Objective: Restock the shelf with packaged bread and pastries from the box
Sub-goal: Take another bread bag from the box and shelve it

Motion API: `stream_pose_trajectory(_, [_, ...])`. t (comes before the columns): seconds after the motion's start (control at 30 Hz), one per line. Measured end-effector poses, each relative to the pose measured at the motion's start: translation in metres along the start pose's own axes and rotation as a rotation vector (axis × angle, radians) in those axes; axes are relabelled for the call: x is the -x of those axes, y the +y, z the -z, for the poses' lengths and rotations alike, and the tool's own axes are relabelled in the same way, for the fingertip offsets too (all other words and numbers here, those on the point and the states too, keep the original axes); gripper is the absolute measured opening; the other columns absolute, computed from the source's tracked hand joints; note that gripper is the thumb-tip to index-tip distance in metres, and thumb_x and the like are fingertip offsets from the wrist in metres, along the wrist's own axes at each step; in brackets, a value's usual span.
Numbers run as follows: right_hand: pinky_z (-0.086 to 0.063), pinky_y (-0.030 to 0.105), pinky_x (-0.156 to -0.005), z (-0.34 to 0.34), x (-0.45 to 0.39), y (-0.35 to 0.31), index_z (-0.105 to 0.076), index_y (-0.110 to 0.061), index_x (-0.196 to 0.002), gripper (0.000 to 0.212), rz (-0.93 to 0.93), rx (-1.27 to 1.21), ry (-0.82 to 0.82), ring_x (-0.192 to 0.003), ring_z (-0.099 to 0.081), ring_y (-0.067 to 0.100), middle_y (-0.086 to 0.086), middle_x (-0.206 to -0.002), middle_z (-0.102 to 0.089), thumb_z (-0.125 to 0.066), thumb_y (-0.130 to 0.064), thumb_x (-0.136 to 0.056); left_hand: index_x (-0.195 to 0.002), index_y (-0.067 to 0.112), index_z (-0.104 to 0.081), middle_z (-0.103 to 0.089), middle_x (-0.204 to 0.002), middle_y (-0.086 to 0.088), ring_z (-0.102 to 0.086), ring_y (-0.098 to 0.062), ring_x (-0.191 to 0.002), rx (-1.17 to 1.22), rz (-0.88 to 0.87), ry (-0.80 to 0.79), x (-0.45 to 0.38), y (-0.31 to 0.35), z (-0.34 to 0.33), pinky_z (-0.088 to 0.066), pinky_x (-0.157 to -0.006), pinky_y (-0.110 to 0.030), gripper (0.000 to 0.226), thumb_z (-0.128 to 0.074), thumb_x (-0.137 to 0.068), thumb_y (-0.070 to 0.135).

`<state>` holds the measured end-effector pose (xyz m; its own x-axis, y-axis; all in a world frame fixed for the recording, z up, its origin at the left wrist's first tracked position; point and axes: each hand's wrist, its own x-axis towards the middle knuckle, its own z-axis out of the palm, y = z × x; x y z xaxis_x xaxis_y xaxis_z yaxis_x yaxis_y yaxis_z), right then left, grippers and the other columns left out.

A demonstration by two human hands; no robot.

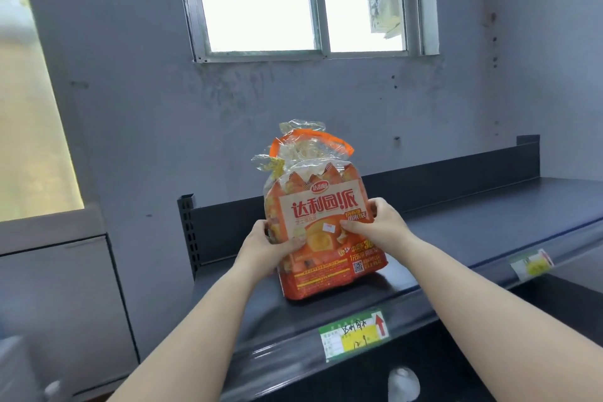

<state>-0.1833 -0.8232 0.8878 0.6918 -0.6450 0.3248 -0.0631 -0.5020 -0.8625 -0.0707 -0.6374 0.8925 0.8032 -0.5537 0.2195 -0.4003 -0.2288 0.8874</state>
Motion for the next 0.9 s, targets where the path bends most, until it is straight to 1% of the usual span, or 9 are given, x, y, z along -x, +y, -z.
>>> stream_pose_trajectory(0.13, [-0.052, 0.037, -0.085, 0.006, -0.004, 0.004, -0.042, -0.021, -0.112, 0.059, 0.033, 0.046, -0.059, -0.106, -0.058, 0.018, 0.002, -0.121, -0.055, -0.075, -0.049, -0.072, -0.120, 0.020, -0.042, -0.052, -0.092, 0.010, -0.057, -0.019, -0.097, -0.035, 0.069, 0.032, 0.008, 0.009, -0.005, -0.053, -0.070, -0.038, 0.055, -0.074, -0.078, 0.037])
stream_pose_trajectory(0.27, [-0.052, 0.041, -0.091, 0.012, -0.007, 0.003, -0.041, -0.017, -0.124, 0.073, 0.082, 0.079, -0.029, -0.113, -0.053, 0.020, 0.002, -0.125, -0.048, -0.074, -0.054, -0.070, -0.123, 0.016, -0.041, -0.050, -0.089, 0.011, -0.054, -0.012, -0.085, -0.066, 0.085, 0.097, 0.018, 0.017, -0.014, -0.051, -0.067, -0.034, 0.059, -0.074, -0.078, 0.036])
stream_pose_trajectory(0.33, [-0.051, 0.042, -0.092, 0.014, -0.007, 0.001, -0.036, -0.017, -0.132, 0.081, 0.137, 0.123, 0.028, -0.116, -0.050, 0.020, 0.003, -0.128, -0.046, -0.074, -0.055, -0.071, -0.125, 0.016, -0.041, -0.050, -0.090, 0.011, -0.053, -0.012, -0.086, -0.093, 0.077, 0.134, 0.023, 0.018, -0.017, -0.049, -0.069, -0.033, 0.061, -0.075, -0.078, 0.035])
stream_pose_trajectory(0.43, [-0.051, 0.043, -0.091, 0.013, -0.006, 0.000, -0.030, -0.018, -0.137, 0.086, 0.194, 0.186, 0.067, -0.121, -0.046, 0.021, 0.004, -0.134, -0.043, -0.072, -0.056, -0.072, -0.130, 0.015, -0.039, -0.050, -0.095, 0.009, -0.053, -0.010, -0.087, -0.160, 0.057, 0.167, 0.029, 0.017, -0.021, -0.046, -0.061, -0.025, 0.068, -0.076, -0.076, 0.034])
stream_pose_trajectory(0.5, [-0.047, 0.043, -0.093, 0.013, -0.003, 0.001, -0.027, -0.017, -0.140, 0.088, 0.195, 0.200, 0.082, -0.126, -0.041, 0.022, 0.006, -0.139, -0.039, -0.071, -0.054, -0.074, -0.135, 0.014, -0.035, -0.051, -0.099, 0.006, -0.052, -0.010, -0.087, -0.192, 0.056, 0.201, 0.032, 0.015, -0.023, -0.047, -0.064, -0.027, 0.075, -0.075, -0.077, 0.037])
stream_pose_trajectory(0.6, [-0.042, 0.042, -0.099, 0.017, 0.006, 0.000, -0.034, -0.015, -0.137, 0.071, 0.316, 0.213, 0.219, -0.127, -0.039, 0.022, 0.005, -0.139, -0.041, -0.069, -0.042, -0.081, -0.141, 0.013, -0.030, -0.049, -0.116, -0.001, -0.049, -0.016, -0.098, -0.246, 0.056, 0.271, 0.036, 0.013, -0.023, -0.049, -0.080, -0.035, 0.078, -0.071, -0.080, 0.040])
stream_pose_trajectory(0.7, [-0.046, 0.038, -0.097, 0.020, 0.013, -0.010, -0.050, -0.014, -0.121, 0.040, 0.501, 0.138, 0.293, -0.114, -0.049, 0.020, 0.004, -0.125, -0.054, -0.065, -0.026, -0.086, -0.137, 0.015, -0.039, -0.055, -0.116, -0.002, -0.052, -0.017, -0.095, -0.382, -0.097, 0.437, 0.042, 0.016, -0.015, -0.048, -0.082, -0.035, 0.057, -0.060, -0.089, 0.039])
stream_pose_trajectory(0.8, [-0.052, 0.031, -0.083, 0.011, 0.021, -0.028, -0.060, -0.013, -0.105, 0.018, 0.648, 0.124, 0.134, -0.095, -0.055, 0.015, 0.002, -0.109, -0.062, -0.063, -0.018, -0.088, -0.127, 0.017, -0.049, -0.056, -0.103, 0.003, -0.056, -0.018, -0.087, -0.570, -0.214, 0.537, 0.052, 0.018, 0.002, -0.047, -0.073, -0.031, 0.037, -0.054, -0.094, 0.032])
stream_pose_trajectory(0.9, [-0.049, 0.025, -0.071, -0.015, 0.036, -0.050, -0.061, -0.015, -0.098, 0.008, 0.788, 0.158, -0.071, -0.079, -0.052, 0.011, -0.005, -0.088, -0.060, -0.059, -0.014, -0.090, -0.121, 0.019, -0.053, -0.057, -0.106, 0.002, -0.057, -0.021, -0.091, -0.746, -0.156, 0.542, 0.071, 0.008, 0.029, -0.042, -0.072, -0.029, 0.028, -0.051, -0.094, 0.026])
